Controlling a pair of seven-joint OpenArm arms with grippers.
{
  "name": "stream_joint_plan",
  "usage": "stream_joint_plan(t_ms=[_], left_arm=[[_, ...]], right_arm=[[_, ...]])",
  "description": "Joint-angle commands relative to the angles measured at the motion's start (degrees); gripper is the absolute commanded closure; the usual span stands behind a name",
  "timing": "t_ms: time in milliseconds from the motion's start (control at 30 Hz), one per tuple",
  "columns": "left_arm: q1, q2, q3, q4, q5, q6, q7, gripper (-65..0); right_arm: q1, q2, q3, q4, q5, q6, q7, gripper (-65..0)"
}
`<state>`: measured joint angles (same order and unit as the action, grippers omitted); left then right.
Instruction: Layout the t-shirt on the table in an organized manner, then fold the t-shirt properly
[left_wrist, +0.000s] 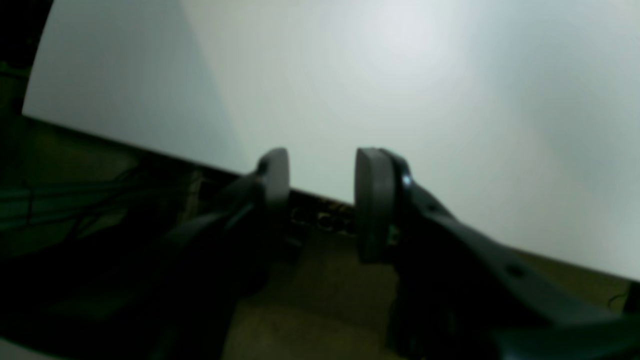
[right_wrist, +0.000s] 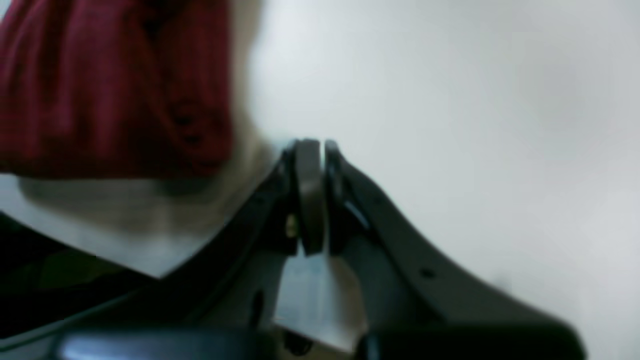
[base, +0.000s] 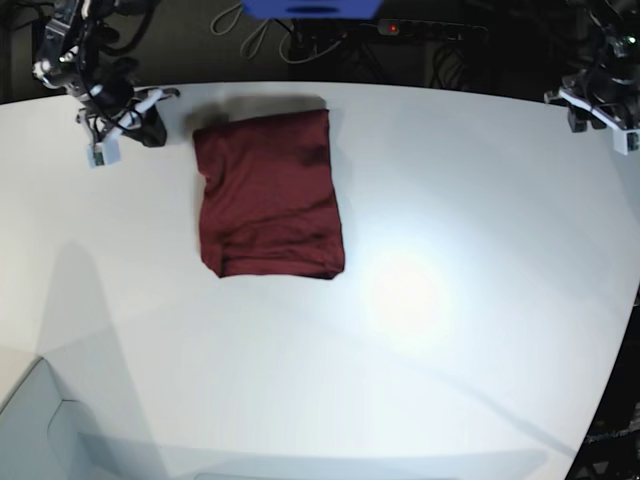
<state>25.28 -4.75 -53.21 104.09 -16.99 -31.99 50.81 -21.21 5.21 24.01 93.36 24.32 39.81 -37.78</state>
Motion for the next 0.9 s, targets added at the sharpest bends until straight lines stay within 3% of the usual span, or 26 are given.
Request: stream_joint_plan(t_ms=[0,267,567,700,867], left_arm=[[1.0,-0.6,-0.5,1.4,-0.5,-0.1,-0.7,-22.3],[1.9,-0.6,-0.1,0.9,-0.2,-0.1,-0.6,-22.3],[0.3,-0.8,0.2,0.9,-0.1,-0.1,-0.1,-22.3],[0.3,-0.8,1.4,0.9,-0.1,-0.1,-0.1,-22.3],[3.0,-0.8,5.7,1.1,-0.1,-0.1,-0.1,-21.2]], right_arm=[[0.5,0.5,-0.6,0.5,0.9,0.2,1.3,0.0],[0.8,0.3,-7.4,0.0,1.0,0.2,1.3,0.0],[0.2,-1.5,-7.4,0.3,1.0,0.2,1.3,0.0],[0.1,-1.5,-6.3,0.3,1.0,0.2,1.3,0.0],[-1.0,-2.3,1.3,0.4,1.0,0.2,1.3,0.0]])
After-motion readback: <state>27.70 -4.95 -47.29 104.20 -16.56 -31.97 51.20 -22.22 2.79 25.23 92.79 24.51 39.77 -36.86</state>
